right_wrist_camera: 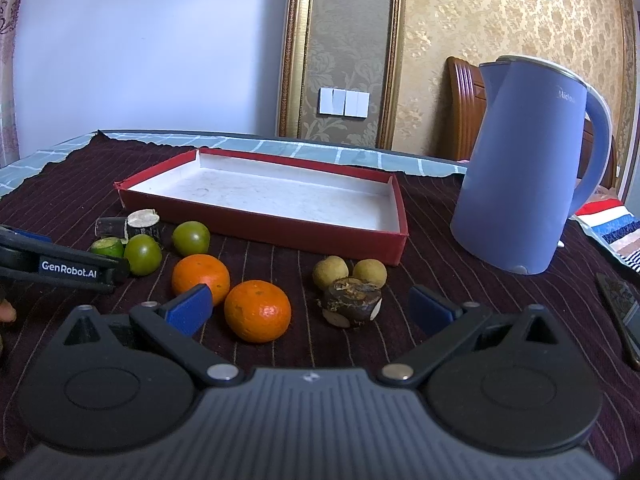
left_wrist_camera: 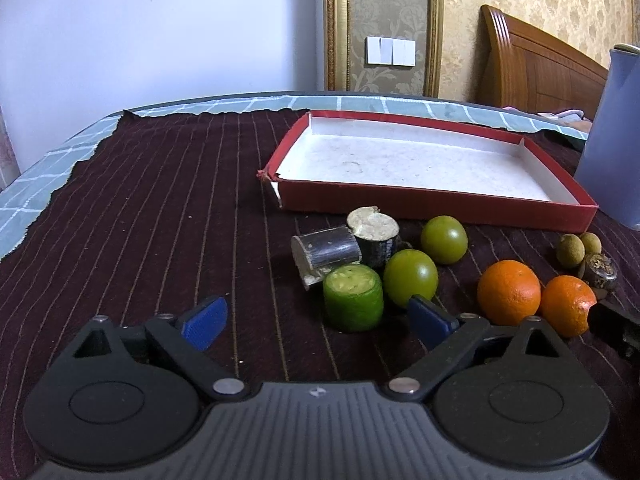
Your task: Organize fruits
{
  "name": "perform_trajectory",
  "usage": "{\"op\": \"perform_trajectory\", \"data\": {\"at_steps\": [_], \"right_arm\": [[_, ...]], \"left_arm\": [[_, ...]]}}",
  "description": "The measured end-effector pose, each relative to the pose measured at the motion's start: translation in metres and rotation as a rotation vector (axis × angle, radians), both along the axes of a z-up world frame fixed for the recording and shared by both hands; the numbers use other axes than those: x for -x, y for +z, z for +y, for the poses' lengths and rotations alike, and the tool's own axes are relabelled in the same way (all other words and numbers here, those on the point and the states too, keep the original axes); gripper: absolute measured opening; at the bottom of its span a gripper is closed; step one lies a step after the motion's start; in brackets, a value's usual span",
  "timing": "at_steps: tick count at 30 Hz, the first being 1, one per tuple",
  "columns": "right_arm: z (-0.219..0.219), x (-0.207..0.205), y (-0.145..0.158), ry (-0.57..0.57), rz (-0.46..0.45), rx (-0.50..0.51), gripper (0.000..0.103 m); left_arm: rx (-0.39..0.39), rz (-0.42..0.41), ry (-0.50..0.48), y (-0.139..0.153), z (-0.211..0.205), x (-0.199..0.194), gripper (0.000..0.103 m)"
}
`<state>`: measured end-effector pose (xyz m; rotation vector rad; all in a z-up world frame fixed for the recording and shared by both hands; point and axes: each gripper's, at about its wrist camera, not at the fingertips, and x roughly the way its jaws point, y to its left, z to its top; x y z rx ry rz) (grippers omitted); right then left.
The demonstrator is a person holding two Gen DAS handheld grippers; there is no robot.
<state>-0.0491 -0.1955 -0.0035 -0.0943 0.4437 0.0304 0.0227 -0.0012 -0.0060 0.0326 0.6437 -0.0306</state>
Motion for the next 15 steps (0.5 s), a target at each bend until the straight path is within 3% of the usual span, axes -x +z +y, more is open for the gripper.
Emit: {"op": "perform_trajectory", "data": {"at_steps": [15], "right_arm": [[-0.004, 0.001, -0.003, -0.006, 0.0, 0.002, 0.103]], "left_arm": [[-0.029, -0.007, 0.006, -0.001, 0.004, 0.003, 0.098]]}}
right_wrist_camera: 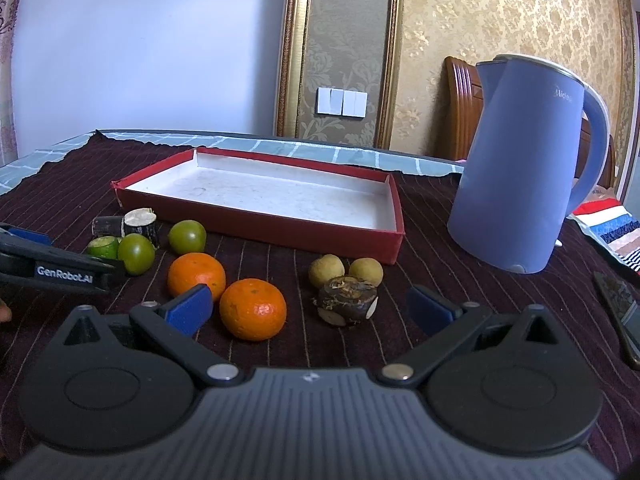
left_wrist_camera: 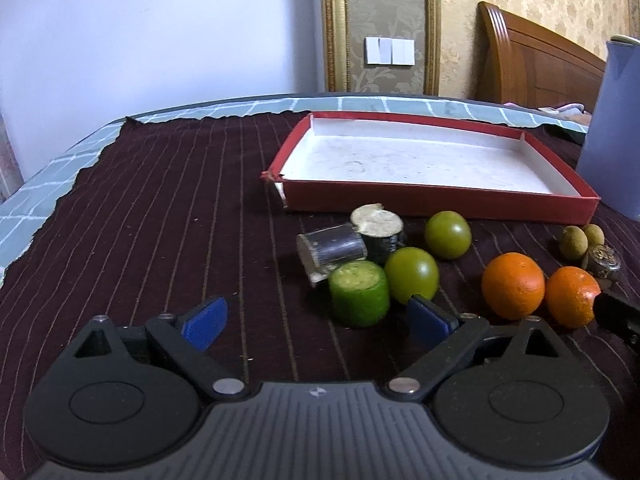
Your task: Organize fruits
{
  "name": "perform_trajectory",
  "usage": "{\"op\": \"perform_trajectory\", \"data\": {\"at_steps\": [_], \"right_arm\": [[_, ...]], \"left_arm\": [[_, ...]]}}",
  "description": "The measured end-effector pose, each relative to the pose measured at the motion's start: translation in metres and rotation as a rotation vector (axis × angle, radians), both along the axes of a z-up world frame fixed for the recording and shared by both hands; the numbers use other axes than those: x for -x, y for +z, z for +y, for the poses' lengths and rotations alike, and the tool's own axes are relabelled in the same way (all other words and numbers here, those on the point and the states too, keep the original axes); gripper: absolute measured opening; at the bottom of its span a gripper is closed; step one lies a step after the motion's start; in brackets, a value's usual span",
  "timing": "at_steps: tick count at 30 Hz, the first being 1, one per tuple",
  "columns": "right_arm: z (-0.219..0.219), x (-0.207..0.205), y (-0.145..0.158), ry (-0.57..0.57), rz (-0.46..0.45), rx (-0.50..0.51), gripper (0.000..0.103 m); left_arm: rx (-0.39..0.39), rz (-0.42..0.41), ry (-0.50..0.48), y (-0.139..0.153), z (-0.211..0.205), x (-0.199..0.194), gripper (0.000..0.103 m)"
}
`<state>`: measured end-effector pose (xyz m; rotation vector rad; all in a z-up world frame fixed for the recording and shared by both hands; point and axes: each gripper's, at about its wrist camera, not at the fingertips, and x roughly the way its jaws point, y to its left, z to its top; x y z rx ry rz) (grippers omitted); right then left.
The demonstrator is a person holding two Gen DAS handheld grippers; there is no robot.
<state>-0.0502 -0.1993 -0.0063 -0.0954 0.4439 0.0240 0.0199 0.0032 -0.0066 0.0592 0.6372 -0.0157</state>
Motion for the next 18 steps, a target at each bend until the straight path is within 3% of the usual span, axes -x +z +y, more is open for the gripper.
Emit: {"op": "perform_trajectory", "data": {"at_steps": [18], "right_arm": [[0.0068, 0.0003, -0.0012, 0.021, -0.002, 0.014, 0.103]], "left_arm": [[-0.007, 0.025, 0.029, -0.0023, -0.0005, -0.0059, 0.097]]}}
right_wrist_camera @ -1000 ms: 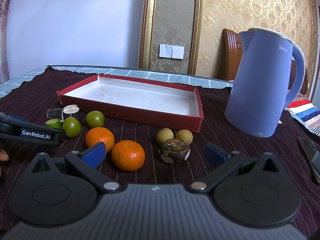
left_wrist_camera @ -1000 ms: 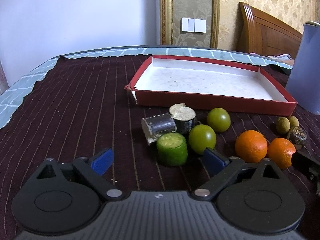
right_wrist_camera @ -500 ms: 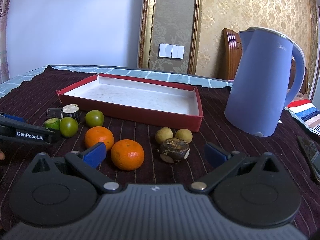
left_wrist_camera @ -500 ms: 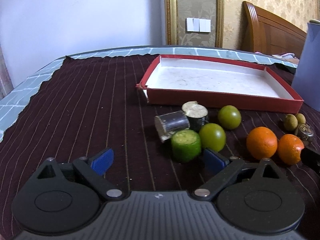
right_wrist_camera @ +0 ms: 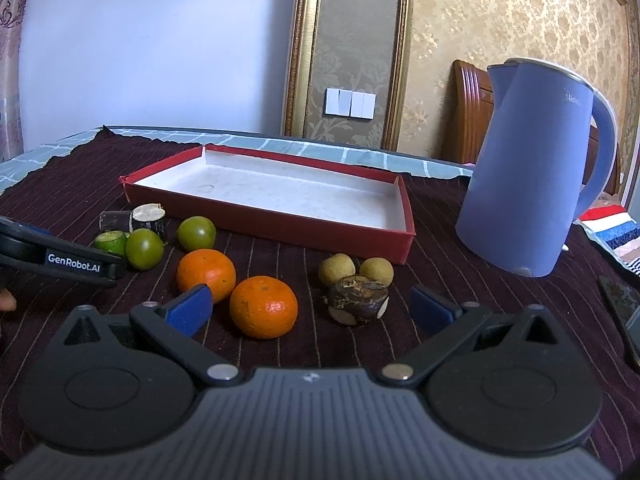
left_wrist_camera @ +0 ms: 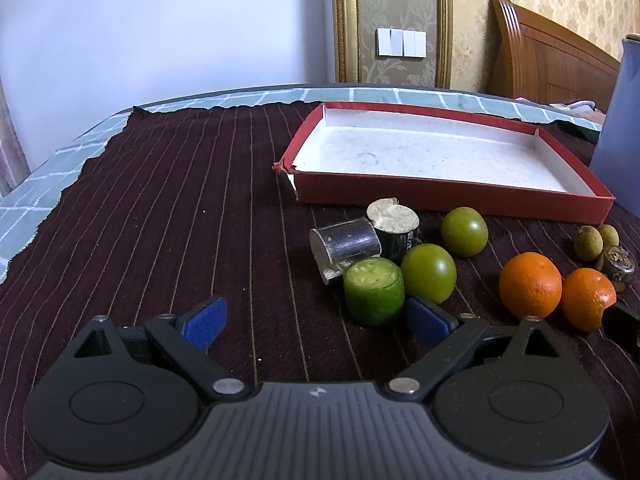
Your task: Organize fruits
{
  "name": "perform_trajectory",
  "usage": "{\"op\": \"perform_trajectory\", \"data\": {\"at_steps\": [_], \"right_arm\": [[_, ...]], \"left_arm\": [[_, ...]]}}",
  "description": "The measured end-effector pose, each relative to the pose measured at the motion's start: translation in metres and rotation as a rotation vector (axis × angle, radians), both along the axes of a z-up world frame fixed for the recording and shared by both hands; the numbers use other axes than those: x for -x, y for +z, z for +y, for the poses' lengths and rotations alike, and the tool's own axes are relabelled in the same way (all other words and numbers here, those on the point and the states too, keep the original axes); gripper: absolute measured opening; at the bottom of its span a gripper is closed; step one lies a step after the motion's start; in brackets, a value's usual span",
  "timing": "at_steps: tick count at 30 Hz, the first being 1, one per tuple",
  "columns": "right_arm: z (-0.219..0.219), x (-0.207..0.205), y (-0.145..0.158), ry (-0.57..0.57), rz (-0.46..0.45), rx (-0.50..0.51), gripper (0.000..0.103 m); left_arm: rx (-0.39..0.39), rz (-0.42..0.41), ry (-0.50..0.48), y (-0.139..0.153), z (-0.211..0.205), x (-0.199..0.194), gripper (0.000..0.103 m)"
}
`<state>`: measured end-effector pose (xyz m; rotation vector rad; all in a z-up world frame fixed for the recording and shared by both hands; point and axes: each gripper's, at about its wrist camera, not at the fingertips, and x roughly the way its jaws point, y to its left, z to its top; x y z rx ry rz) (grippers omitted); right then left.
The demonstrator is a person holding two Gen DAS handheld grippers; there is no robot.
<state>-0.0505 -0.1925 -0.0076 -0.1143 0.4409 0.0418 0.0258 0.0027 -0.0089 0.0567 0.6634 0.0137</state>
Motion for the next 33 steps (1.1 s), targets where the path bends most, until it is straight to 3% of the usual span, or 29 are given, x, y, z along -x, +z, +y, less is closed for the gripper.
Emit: {"op": "perform_trajectory", "data": {"at_steps": [14, 20, 22, 27, 30, 33], "right_arm": [[0.003, -0.004, -0.003, 0.034, 0.029, -0.01, 0.099], [0.005, -0.014, -0.003, 0.053, 0.059, -0.018, 0.09], [0.005, -0.022, -0.003, 0.07, 0.084, -0.025, 0.085], [0.009, -0.038, -0.006, 0.128, 0.146, -0.039, 0.066], [0.006, -0.043, -0.007, 0.147, 0.182, -0.079, 0.041], [0.004, -0.045, -0.01, 0.15, 0.192, -0.086, 0.04]], "left_arm": [[0.001, 0.005, -0.001, -0.002, 0.001, -0.001, 0.097], [-0.017, -0.003, -0.007, -0.002, -0.001, -0.001, 0.096], [-0.001, 0.0, -0.03, -0.002, -0.001, -0.001, 0.082], [0.029, 0.004, -0.083, -0.001, -0.001, 0.001, 0.063], [0.041, 0.003, -0.11, 0.0, -0.002, 0.002, 0.053], [0.055, 0.0, -0.129, 0.0, -0.002, 0.001, 0.046]]}}
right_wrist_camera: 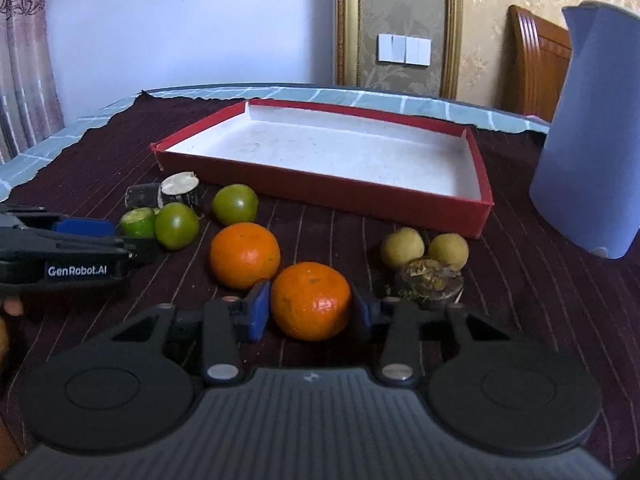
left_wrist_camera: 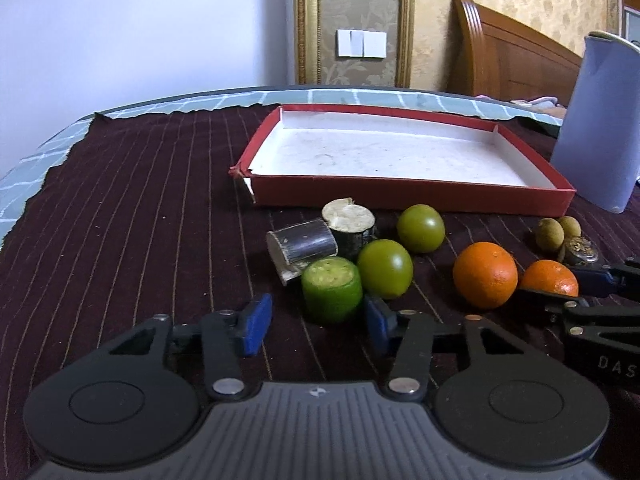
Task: Organize fruits
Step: 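Grasp the mandarin orange with the right tool while the left tool grasps the green cucumber piece, then carry the orange in the right tool while the left tool carries the cucumber piece into the tray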
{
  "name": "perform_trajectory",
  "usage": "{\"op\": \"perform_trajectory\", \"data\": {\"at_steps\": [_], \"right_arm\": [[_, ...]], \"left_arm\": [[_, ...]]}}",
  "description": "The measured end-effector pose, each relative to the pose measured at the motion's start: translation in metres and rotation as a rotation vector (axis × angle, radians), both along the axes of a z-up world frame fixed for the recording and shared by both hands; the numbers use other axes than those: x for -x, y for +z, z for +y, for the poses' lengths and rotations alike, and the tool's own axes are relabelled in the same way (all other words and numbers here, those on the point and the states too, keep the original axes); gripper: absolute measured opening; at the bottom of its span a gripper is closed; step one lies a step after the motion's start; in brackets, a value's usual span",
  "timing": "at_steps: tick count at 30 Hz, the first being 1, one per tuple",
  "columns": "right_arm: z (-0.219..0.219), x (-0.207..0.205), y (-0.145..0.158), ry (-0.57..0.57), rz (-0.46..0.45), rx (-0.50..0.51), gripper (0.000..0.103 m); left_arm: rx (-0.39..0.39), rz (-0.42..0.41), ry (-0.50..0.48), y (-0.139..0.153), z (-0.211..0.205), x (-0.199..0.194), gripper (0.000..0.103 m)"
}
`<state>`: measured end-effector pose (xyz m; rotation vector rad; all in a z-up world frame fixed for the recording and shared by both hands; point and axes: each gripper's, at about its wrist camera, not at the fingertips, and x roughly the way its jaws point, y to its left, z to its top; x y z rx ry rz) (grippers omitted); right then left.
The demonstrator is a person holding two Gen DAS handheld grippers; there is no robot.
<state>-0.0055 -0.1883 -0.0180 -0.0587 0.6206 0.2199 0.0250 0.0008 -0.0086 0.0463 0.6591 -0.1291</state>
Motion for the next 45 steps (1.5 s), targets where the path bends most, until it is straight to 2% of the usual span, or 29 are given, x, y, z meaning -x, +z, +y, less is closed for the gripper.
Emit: {"op": "perform_trajectory", "data": {"at_steps": [2, 3, 4, 13, 20, 28, 37, 45], "right_arm": [[-0.001, 0.0, 0.0, -0.001, 0.0, -0.006, 0.04], [-0.002, 0.001, 0.0, -0.005, 0.0, -0.013, 0.04], [-0.002, 0.001, 0.0, -0.008, 0.001, -0.018, 0.04], [-0.008, 0.01, 0.002, -0.024, -0.015, -0.038, 0.04], [-0.008, 0.017, 0.016, -0.028, -0.067, -0.055, 0.04], [-0.012, 0.006, 0.025, -0.056, -0.087, -0.068, 0.04], [-0.013, -0.006, 0.037, -0.072, -0.13, -0.058, 0.04], [-0.013, -0.018, 0.041, -0.076, -0.133, -0.051, 0.04]], "left_arm": [[0.018, 0.003, -0.01, 0.001, 0.001, 0.0, 0.04], [0.032, 0.005, -0.022, 0.001, 0.002, 0.0, 0.032], [0.042, 0.007, -0.03, 0.001, 0.002, 0.0, 0.031], [0.059, -0.018, -0.031, 0.003, 0.004, 0.005, 0.031], [0.031, -0.09, -0.063, 0.023, -0.007, 0.017, 0.031], [-0.02, -0.123, -0.101, 0.033, -0.031, 0.009, 0.031], [-0.031, -0.111, -0.103, 0.037, -0.038, -0.008, 0.031], [-0.038, -0.101, -0.1, 0.039, -0.04, -0.021, 0.031]]}}
